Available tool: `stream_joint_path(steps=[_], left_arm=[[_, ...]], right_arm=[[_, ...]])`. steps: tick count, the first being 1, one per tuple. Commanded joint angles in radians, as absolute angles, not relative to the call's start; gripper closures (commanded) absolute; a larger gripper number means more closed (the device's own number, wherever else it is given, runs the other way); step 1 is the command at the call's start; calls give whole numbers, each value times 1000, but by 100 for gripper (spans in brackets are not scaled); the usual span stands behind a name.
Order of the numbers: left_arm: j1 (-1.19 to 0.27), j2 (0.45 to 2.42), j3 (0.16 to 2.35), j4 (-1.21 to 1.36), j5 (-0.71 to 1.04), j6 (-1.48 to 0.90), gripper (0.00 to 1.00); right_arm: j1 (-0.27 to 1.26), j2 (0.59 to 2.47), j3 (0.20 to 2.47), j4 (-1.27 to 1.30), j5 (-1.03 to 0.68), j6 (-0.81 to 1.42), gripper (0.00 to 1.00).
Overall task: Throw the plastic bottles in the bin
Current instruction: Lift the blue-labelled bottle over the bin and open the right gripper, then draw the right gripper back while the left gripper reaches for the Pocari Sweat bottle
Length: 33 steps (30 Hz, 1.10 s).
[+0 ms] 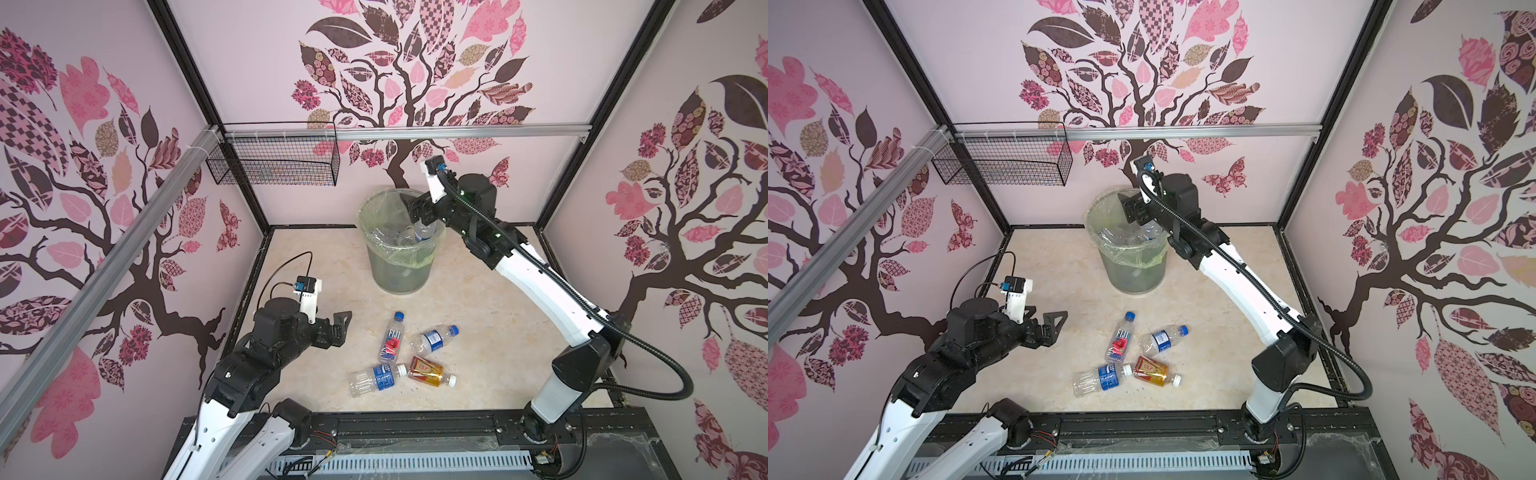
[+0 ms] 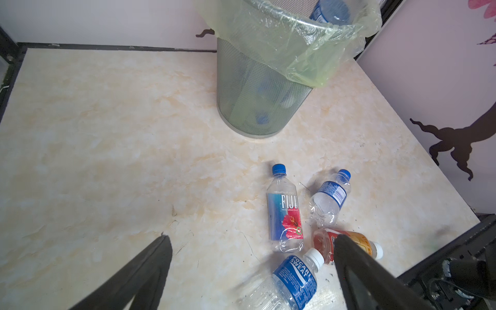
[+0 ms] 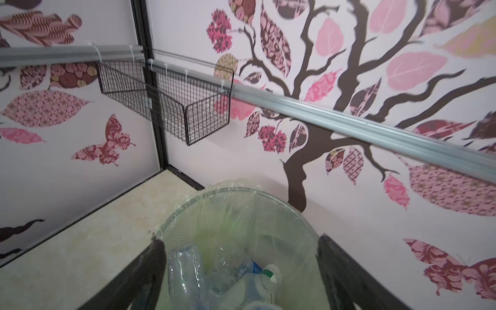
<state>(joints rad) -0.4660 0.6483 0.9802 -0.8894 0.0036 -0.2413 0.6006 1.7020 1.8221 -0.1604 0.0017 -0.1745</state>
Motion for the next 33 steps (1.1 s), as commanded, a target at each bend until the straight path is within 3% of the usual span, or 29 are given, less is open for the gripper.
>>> stream_joint_path(steps=[1, 9, 18, 26, 33], left_arm=[[-463, 637, 1026, -924, 32, -209, 2], [-463, 726, 1059, -925, 162, -174, 2], [-469, 865, 1072, -936, 266, -180, 6], [-618, 897, 966, -880, 129, -266, 6], [-686, 919, 810, -744, 112, -418, 10]], right_arm=[[605, 1631, 1741, -159, -39, -173, 8], [605, 1238, 1390, -82, -26, -112, 6], [605, 890, 1046, -129, 165, -14, 5], [604, 791, 848, -235, 305, 46, 4], [599, 774, 786, -256, 340, 84, 3]])
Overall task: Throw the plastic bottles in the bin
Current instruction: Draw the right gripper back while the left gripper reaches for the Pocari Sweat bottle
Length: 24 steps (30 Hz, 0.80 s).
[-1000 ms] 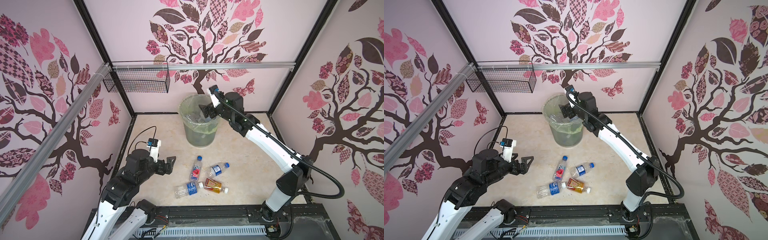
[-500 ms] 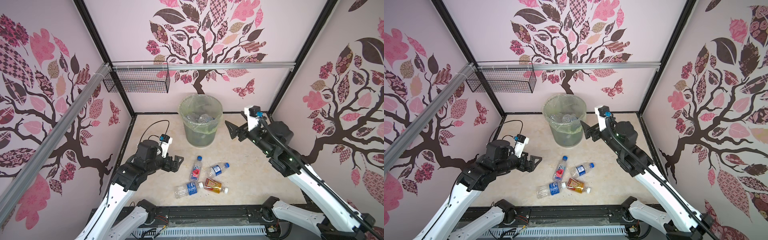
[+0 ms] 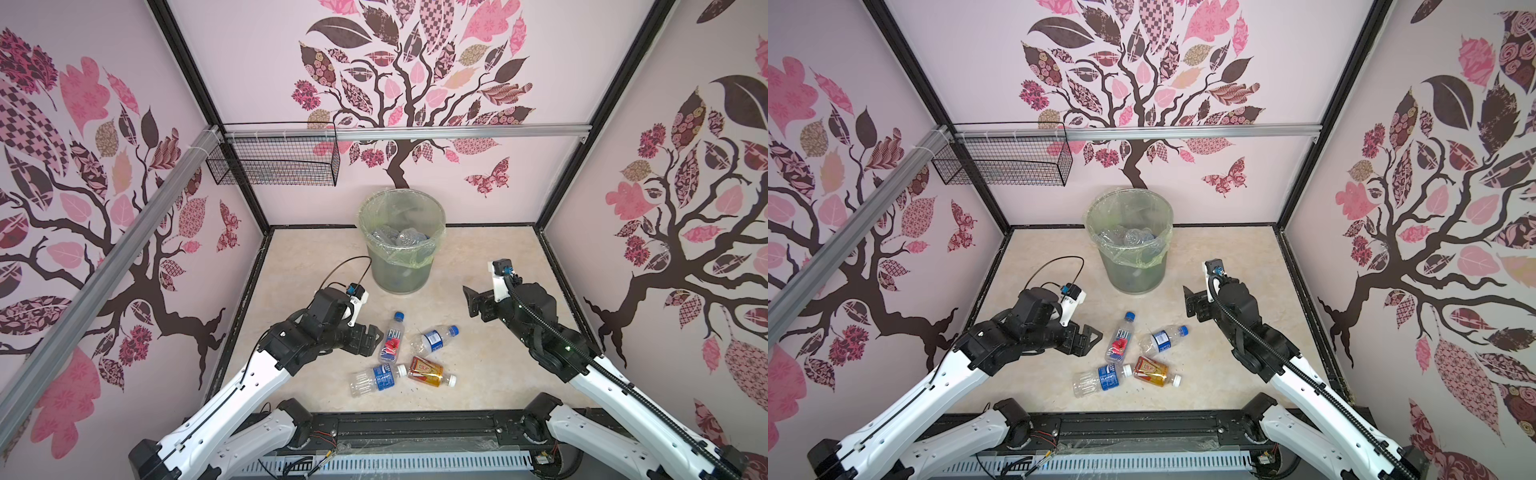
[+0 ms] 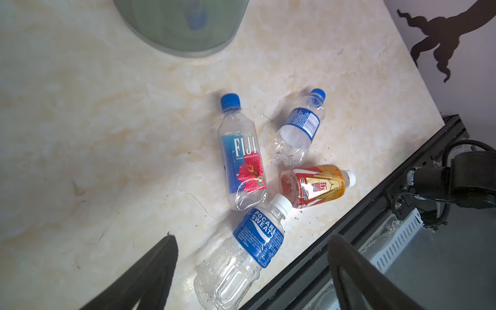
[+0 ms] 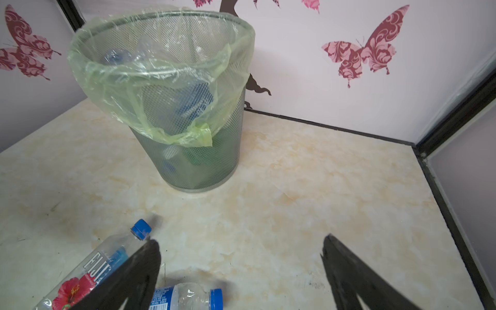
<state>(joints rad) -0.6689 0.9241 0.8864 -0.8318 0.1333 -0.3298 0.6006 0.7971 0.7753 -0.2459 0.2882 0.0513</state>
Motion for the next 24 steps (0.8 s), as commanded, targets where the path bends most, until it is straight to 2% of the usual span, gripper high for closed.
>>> stream_joint_path(steps=[1, 11, 17, 24], left_arm=[[-703, 919, 787, -736, 94, -430, 10], [-1008, 964, 674, -735, -156, -550, 5], [-1076, 997, 625, -683, -170, -523, 3], [-1087, 1059, 593, -588, -114, -492, 3]], right_arm=[[597, 776, 785, -260, 346, 87, 3], [591, 792, 778, -280, 349, 114, 2], [589, 806, 788, -293, 337, 118, 1], [589, 800, 782, -304, 327, 118, 1]])
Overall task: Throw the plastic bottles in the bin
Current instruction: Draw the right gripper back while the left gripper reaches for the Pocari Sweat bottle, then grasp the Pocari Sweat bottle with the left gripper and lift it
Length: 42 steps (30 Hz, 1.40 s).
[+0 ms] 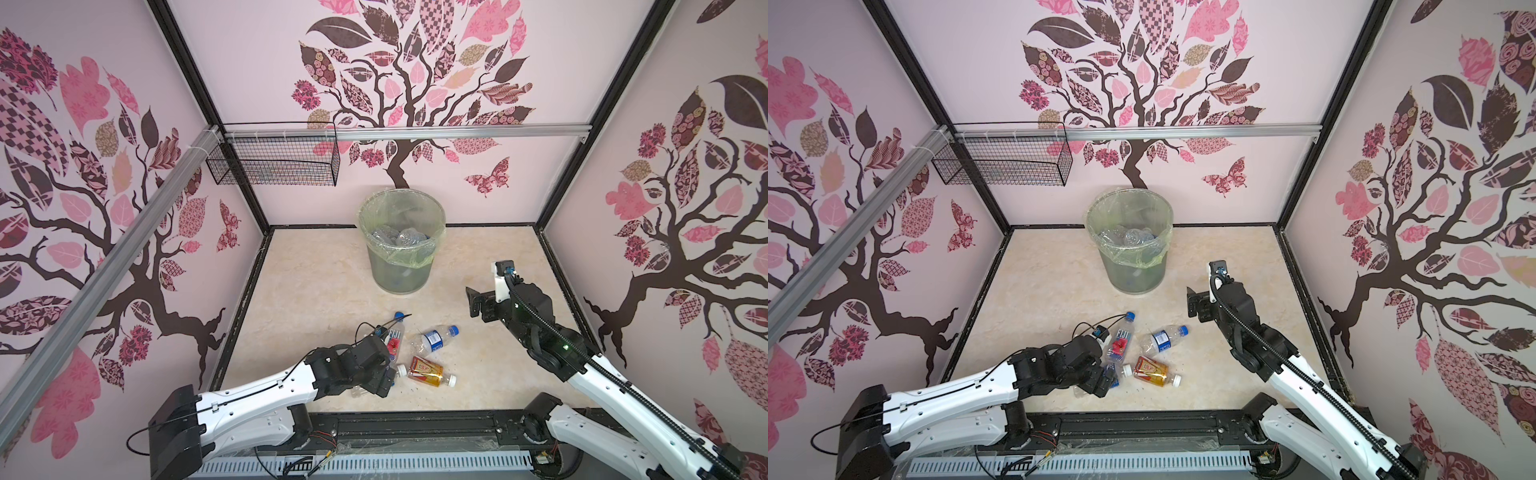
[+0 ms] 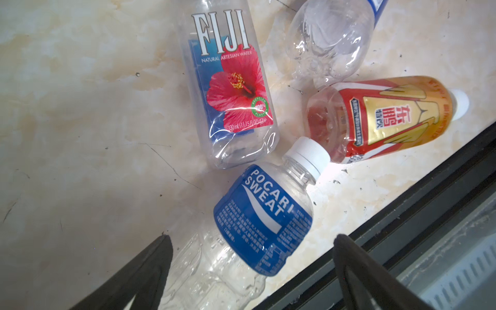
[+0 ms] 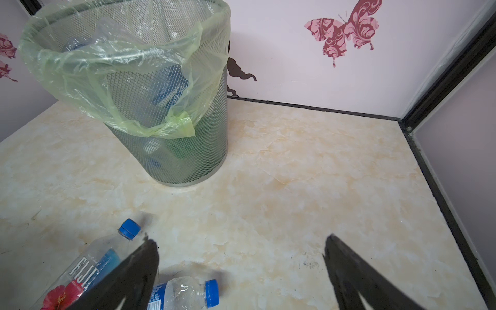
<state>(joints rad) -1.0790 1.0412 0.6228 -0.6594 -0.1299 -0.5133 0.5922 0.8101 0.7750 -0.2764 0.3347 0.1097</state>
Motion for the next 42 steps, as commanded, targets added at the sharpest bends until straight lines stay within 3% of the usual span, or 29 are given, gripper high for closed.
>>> stream_joint_path(steps=[1, 17, 25, 32, 42], left_arm=[[-1090, 1071, 588, -573, -96, -489, 3], [-1098, 1254, 549, -461, 3, -522, 10], [-1107, 1345, 603, -497, -38, -520, 38], [-1109, 1190, 646, -595, -122, -513, 49], [-1098, 907, 792, -669, -239, -473, 48]], right_arm=[[589, 798, 781, -304, 327, 118, 1], [589, 777, 770, -301, 316, 118, 1], [589, 774, 768, -303, 305, 118, 1], [589, 760, 760, -306, 295, 124, 4], [589, 824, 720, -273, 196, 185, 7]])
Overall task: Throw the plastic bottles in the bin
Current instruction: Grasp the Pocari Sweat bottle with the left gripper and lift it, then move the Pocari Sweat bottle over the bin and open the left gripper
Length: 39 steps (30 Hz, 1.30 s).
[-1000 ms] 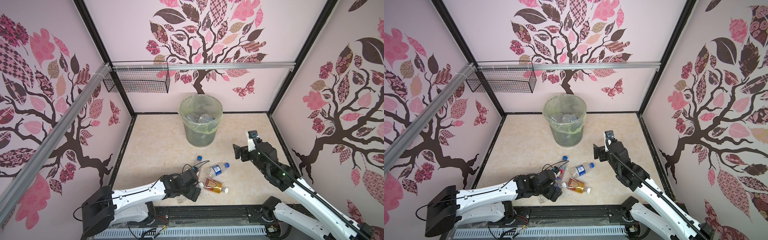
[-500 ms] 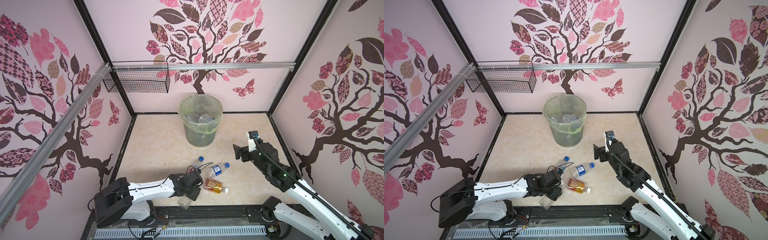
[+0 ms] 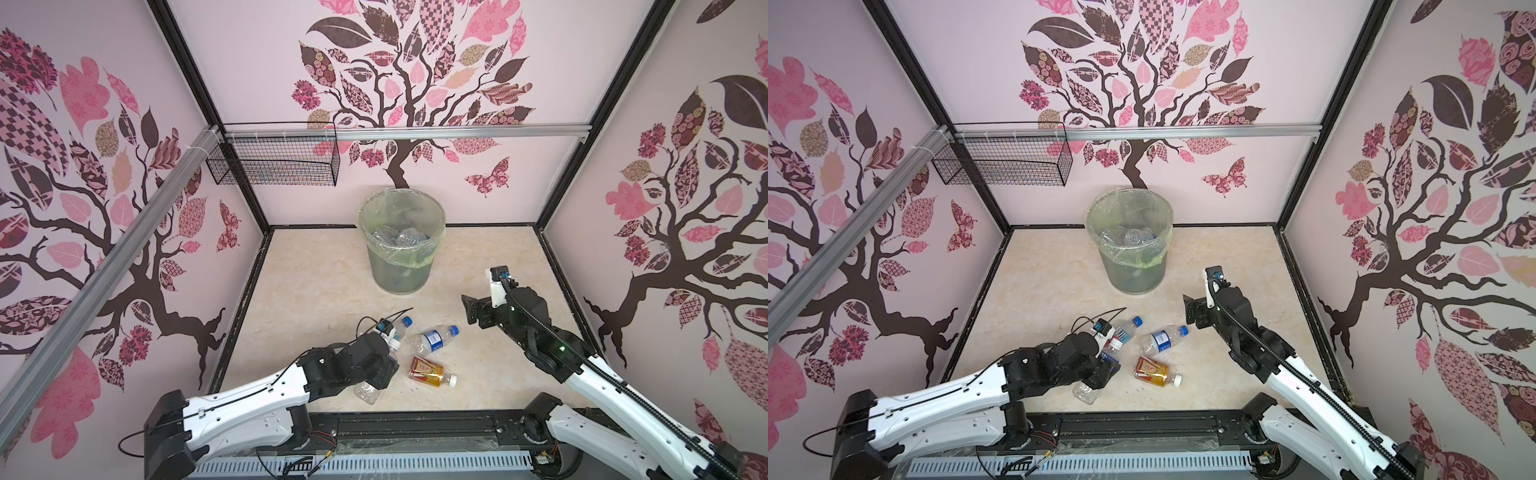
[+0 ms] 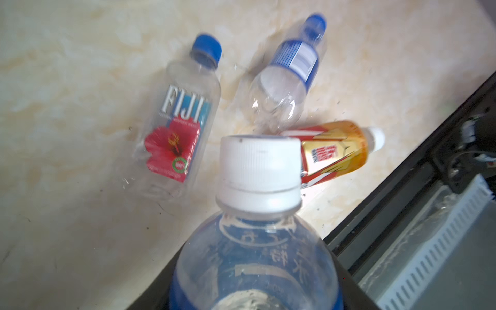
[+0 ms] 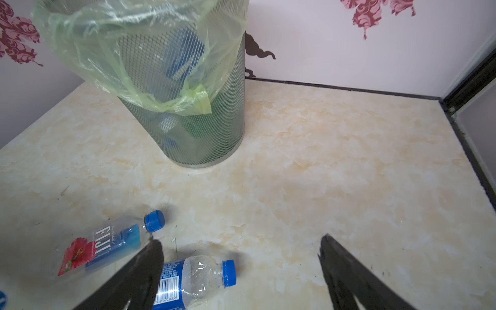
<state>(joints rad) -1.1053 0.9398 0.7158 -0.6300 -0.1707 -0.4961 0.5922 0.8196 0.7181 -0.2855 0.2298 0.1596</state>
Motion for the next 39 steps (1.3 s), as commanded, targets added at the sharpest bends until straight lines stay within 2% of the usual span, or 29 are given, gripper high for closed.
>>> stream_joint_path(steps=[1, 6, 11, 15, 22, 24, 30, 34, 37, 39], left_arm=[[-1095, 897, 813, -684, -262, -471, 48], [-1047, 832, 913, -708, -448, -442, 47], [-906, 762, 945, -629, -501, -414, 46], [-852, 731, 993, -603, -539, -353, 43], [-837, 876, 1186, -530, -576, -195, 40], [-800, 964, 1274, -493, -523, -161, 40], [-549, 1339, 1608, -399, -208, -178, 38], [-431, 1664, 1948, -458, -21, -174, 28], [-365, 1876, 2219, -678, 94, -231, 9], [-343, 1907, 2240, -748, 144, -272, 3]], right_arm=[[589, 826, 716, -270, 193, 189, 7], [589, 825, 691, -265, 162, 201, 7], [589, 833, 674, -273, 124, 221, 7], [589, 818, 660, -273, 116, 225, 7], [589, 827, 666, -265, 86, 223, 7], [589, 826, 663, -263, 83, 225, 7], [589, 829, 675, -280, 55, 234, 7], [589, 825, 696, -309, 40, 234, 7], [589, 824, 705, -325, 30, 229, 6], [589, 833, 712, -341, 7, 224, 6]])
